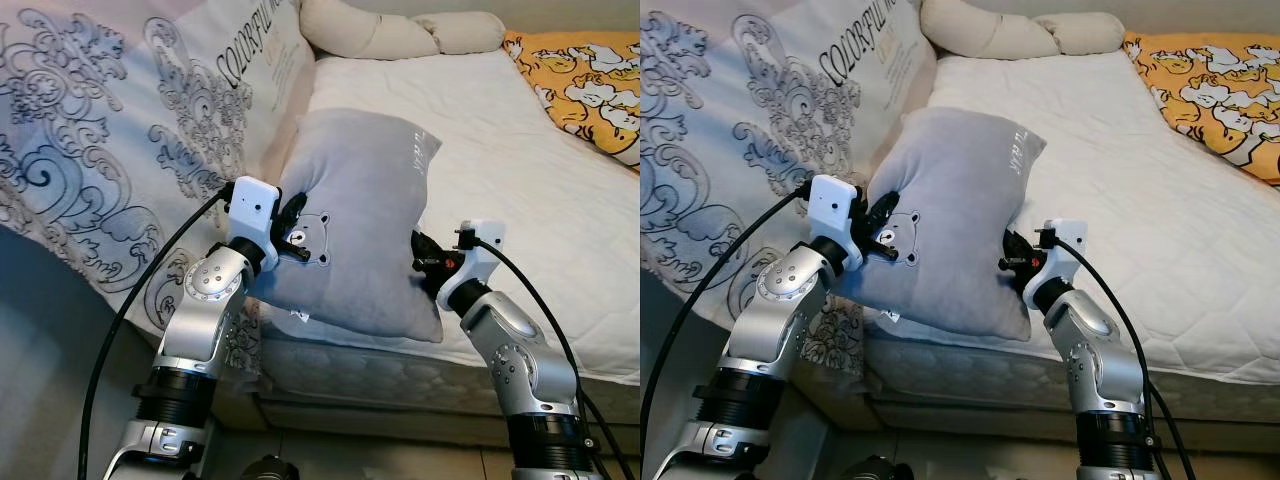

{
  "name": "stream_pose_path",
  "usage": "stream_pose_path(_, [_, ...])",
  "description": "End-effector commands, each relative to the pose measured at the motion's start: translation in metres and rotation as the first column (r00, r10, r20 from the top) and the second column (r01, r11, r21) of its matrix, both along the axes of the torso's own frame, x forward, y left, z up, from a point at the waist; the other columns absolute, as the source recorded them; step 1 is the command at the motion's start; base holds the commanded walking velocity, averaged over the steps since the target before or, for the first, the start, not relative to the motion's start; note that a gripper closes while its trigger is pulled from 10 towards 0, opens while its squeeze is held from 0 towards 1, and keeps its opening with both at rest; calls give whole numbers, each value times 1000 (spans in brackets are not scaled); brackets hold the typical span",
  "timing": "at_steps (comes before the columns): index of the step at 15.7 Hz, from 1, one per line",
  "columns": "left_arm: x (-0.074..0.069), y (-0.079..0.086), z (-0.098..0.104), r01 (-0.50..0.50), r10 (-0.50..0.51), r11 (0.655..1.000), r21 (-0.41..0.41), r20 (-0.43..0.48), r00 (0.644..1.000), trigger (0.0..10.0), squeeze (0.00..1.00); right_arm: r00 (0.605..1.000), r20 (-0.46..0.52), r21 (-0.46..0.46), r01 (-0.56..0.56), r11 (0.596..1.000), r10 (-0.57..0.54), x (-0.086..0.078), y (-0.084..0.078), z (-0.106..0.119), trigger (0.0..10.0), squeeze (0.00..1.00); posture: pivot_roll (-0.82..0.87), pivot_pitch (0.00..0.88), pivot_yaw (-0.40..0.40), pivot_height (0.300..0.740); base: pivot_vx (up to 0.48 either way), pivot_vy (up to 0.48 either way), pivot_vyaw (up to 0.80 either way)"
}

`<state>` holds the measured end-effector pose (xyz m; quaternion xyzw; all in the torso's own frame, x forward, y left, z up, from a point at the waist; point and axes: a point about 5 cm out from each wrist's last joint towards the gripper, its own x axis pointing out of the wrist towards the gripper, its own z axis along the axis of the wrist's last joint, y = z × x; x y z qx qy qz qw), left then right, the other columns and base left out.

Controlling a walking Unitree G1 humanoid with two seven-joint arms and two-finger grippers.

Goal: Clean up the room

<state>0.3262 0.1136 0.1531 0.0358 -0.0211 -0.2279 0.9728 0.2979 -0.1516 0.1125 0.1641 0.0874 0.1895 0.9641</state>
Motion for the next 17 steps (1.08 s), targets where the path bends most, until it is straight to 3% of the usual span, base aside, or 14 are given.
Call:
stream_pose_path(1, [1,-1,12,2,-2,1000,-17,45,999,10000,0,999,37,-10,-36,999,36,3,6,8,10000,0,3,0,68,740,240,0,800])
stream_pose_path(14, [0,-1,10,11,-10,1000,-27,23,1000,10000,0,999,29,-21,-20,1000,21,4,4,6,10000,0,-1,0,67,740,246,0,62])
stream_pose_path(17, [0,-3,9,16,-15,999,-31,21,1000,10000,0,999,37,-41,-38,998,39,3,7,7,10000,0,-1,0,64,740,277,0,800])
